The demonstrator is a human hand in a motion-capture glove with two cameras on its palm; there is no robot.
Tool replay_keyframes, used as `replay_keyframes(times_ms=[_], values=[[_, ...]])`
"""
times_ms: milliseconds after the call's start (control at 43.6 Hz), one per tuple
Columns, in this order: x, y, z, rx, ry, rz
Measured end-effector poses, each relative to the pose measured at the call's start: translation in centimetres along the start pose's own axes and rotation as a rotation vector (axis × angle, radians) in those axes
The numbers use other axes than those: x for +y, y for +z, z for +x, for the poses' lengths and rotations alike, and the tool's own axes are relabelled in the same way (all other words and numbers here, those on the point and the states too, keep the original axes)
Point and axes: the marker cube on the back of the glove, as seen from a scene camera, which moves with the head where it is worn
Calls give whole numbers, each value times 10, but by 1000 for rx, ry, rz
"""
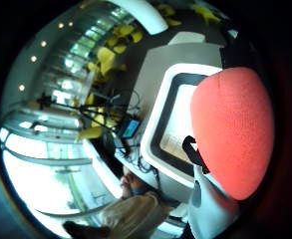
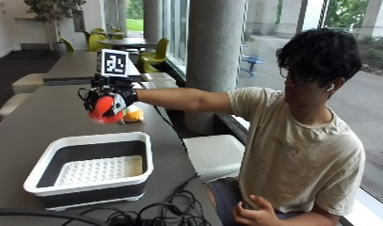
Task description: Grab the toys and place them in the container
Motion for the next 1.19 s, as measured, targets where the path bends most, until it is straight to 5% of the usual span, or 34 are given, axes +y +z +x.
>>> replay_keyframes(times_ms=[321, 459, 596, 734, 1192], values=[[-10, -21, -36, 23, 52, 21], [-15, -19, -40, 2, -31, 15], [-10, -18, -37, 15, 88, -3], [-12, -19, -34, 15, -31, -35], [1, -28, -13, 1, -13, -49]])
